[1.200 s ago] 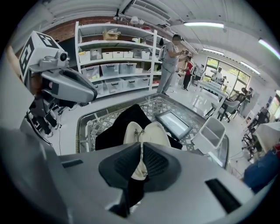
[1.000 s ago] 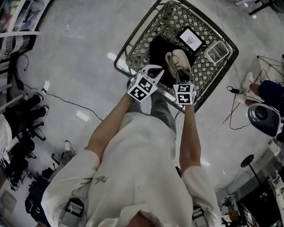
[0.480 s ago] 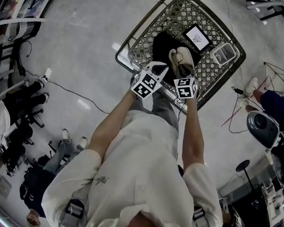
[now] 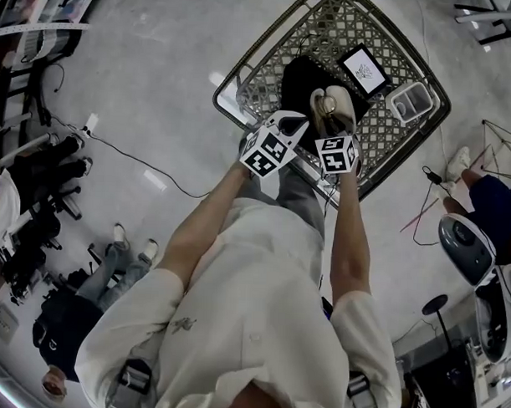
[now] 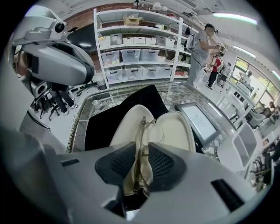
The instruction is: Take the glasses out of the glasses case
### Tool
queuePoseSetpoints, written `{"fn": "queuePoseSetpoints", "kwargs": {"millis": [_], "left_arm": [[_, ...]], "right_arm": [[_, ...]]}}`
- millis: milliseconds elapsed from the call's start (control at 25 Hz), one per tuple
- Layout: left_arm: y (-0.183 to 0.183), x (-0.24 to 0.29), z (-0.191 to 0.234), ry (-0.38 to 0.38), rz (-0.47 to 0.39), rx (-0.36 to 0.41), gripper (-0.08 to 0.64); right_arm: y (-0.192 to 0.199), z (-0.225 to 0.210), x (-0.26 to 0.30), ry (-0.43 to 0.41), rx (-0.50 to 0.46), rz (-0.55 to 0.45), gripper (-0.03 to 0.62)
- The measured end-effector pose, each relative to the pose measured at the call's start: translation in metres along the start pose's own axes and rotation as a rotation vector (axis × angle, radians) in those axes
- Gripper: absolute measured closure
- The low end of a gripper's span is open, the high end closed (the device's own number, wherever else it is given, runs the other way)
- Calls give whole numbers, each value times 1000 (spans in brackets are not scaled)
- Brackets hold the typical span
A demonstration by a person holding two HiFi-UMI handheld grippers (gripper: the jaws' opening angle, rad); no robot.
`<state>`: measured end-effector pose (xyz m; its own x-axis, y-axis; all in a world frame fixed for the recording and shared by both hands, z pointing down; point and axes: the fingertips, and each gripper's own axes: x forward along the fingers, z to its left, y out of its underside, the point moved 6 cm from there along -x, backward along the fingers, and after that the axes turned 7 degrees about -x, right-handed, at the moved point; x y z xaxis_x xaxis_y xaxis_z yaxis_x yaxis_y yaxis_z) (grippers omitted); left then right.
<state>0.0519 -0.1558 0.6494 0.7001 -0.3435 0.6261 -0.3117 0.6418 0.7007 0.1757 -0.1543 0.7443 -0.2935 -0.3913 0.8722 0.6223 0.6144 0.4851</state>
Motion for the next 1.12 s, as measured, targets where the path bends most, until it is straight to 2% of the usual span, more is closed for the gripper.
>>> {"fn": "queuePoseSetpoints", "kwargs": {"millis": [240, 520, 1120], "left_arm": [[2, -5, 0, -12, 0, 1, 546], [7, -8, -1, -13, 5, 2, 546], [7, -18, -1, -15, -8, 4, 546]], "right_arm": [[5, 1, 10, -1, -27, 23, 497], [6, 3, 20, 48, -87, 54, 572], [2, -1, 11, 74, -23, 32, 575]]}}
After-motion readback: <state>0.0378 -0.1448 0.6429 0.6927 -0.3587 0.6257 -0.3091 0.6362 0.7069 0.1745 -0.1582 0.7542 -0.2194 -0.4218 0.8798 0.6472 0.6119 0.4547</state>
